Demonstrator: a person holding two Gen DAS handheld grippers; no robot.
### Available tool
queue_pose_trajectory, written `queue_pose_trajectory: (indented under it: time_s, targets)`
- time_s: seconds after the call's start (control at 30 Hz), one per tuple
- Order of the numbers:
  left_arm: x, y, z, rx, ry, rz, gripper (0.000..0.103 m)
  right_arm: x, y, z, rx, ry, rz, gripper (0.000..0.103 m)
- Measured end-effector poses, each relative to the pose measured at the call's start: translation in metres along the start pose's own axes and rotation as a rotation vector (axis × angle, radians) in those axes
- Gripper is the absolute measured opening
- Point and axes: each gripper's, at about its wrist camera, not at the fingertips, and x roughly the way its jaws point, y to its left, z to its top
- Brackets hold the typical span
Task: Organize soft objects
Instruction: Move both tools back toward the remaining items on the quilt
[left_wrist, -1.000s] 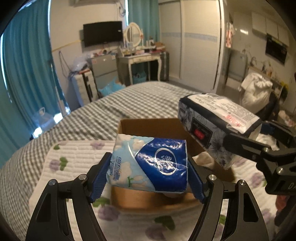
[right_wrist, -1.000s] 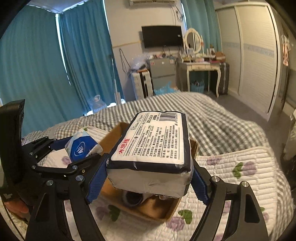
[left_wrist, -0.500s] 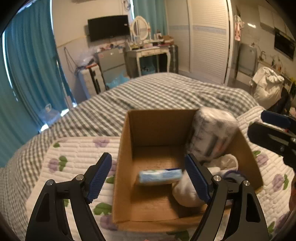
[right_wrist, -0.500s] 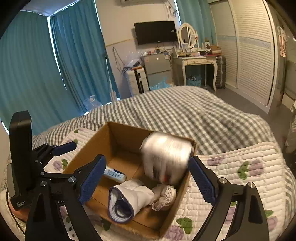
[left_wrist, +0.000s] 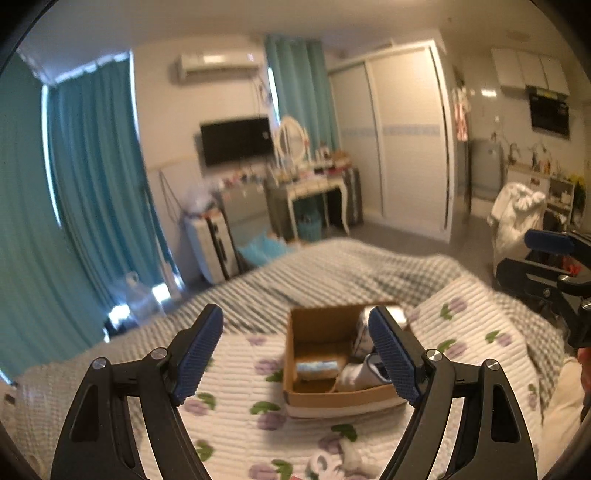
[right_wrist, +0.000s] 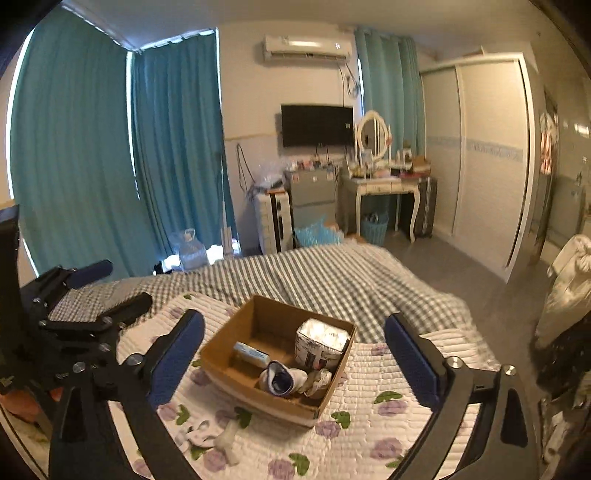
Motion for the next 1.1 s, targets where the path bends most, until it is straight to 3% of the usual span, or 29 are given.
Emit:
queue_pose_trajectory:
  time_s: [0.23, 0.37, 0.5, 0.73, 0.93, 1.1]
  targets:
    - [-0.081, 0.009, -0.01, -0.014, -0.066, 0.04, 0.085, -0.079, 0.031, -0.008, -0.059, -0.05, 0.01, 0.103]
    - [-0.103, 0.008, -0.026, 0.008, -0.076, 0.055, 0.085, -0.108, 0.048, -0.021, -0.085, -0.059, 0.022, 0.103]
    - [-0.11, 0.011, -0.052, -0.002, -0.035, 0.071, 0.085, -0.123, 0.062, -0.045, -0.095, -0.053, 0.037, 0.103]
    - [-0.09, 0.018, -0.123, -0.051, 0.107, 0.056, 0.085, -0.101, 0.082, -0.103, -0.1, 0.016, 0.041, 0.103]
    - [-0.051, 0.009, -0.199, -0.067, 0.276, 0.063, 0.084, -0.052, 0.094, -0.164, -0.088, 0.129, 0.062, 0.103]
    - [-0.028, -0.005, -0.253, -0.096, 0.419, -0.002, 0.083, -0.011, 0.098, -0.204, -0.064, 0.24, 0.075, 0.103]
